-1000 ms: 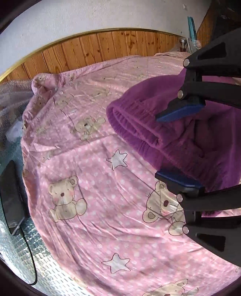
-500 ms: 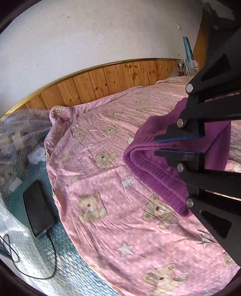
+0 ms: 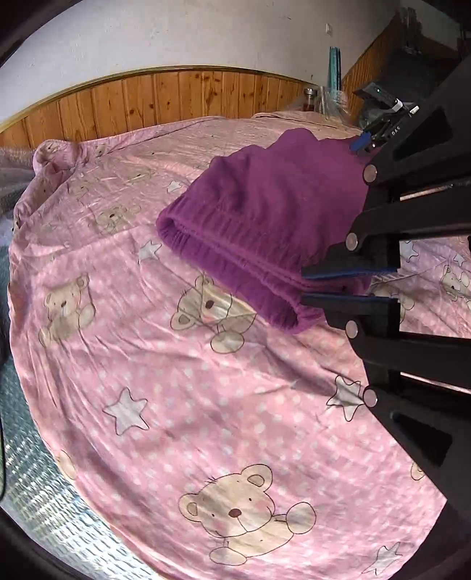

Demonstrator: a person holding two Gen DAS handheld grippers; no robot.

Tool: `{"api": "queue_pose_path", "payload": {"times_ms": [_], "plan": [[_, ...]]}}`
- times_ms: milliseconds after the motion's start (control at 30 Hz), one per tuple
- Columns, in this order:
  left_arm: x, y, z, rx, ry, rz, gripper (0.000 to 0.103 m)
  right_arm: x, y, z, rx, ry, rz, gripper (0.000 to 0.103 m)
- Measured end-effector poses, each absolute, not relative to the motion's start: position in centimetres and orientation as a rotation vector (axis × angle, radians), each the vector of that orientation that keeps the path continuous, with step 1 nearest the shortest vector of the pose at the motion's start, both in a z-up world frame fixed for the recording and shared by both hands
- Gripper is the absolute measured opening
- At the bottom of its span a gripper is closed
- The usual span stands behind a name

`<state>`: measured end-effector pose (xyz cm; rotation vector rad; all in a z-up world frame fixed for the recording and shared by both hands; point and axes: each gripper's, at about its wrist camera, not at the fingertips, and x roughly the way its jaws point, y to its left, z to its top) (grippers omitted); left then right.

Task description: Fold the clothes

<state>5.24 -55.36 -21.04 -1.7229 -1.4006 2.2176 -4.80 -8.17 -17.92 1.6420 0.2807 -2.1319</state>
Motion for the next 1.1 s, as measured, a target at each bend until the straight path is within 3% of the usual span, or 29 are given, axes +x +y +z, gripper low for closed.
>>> {"api": "queue_pose_path", "payload": {"times_ms": [67, 233, 300, 467, 533, 567, 600, 633, 767, 833, 900, 933, 967, 1033, 1100], "plan": [[5.6, -55.9, -19.0, -1.695, -1.275, 2.336, 0.011, -5.3, -8.0, -14.6, 1.557, 0.206, -2.179, 0.062], [4.6, -58.1, -15.1, -1.607, -1.199, 2.417, 0.046, -9.5, -10.7, -14.1, 1.502, 0.165, -2.196, 0.068], [1.7, -58.0, -15.4, -1.606, -1.207, 2.379, 0.053, -11.5, -12.3, -15.3, 1.515, 0.174, -2.159, 0.070], [-7.0, -54.3, -20.4, -1.748, -1.104, 2.153, 0.054, -14.9, -15.0, -17.8, 1.655, 0.198, -1.973, 0.069], [-9.1, -53.2, -22.1, -1.774, -1.130, 2.069, 0.054, -15.5, -16.0, -19.1, 1.726, 0.181, -1.845, 0.054], [-9.6, -52.8, -22.3, -1.744, -1.154, 2.049, 0.054, -15.6, -16.3, -19.4, 1.738, 0.187, -1.825, 0.030], [-9.9, -52.8, -22.2, -1.719, -1.168, 2.065, 0.042, -15.6, -16.4, -19.5, 1.740, 0.203, -1.831, 0.015], [-10.1, -53.0, -22.0, -1.689, -1.184, 2.092, 0.016, -15.6, -16.3, -19.3, 1.731, 0.218, -1.862, 0.012], [-8.5, -57.6, -19.9, -1.449, -1.381, 2.311, 0.006, -16.1, -14.6, -19.0, 1.746, 0.241, -2.075, 0.004], [-7.8, -58.6, -20.8, -1.430, -1.428, 2.334, 0.006, -16.2, -14.3, -20.1, 1.784, 0.229, -2.073, 0.004], [-8.1, -58.0, -22.4, -1.513, -1.393, 2.298, 0.006, -16.3, -14.4, -20.2, 1.769, 0.214, -2.087, 0.011], [-8.4, -57.6, -22.7, -1.534, -1.354, 2.285, 0.006, -16.2, -14.3, -19.7, 1.750, 0.233, -2.115, 0.016], [-8.8, -57.3, -22.5, -1.535, -1.328, 2.275, 0.007, -16.1, -14.2, -18.9, 1.732, 0.252, -2.153, 0.029], [-9.0, -57.8, -21.0, -1.527, -1.276, 2.281, 0.017, -15.4, -13.3, -16.3, 1.672, 0.252, -2.247, 0.033], [-8.4, -58.5, -18.9, -1.545, -1.210, 2.324, 0.031, -13.6, -12.1, -13.1, 1.583, 0.261, -2.313, 0.044]]}}
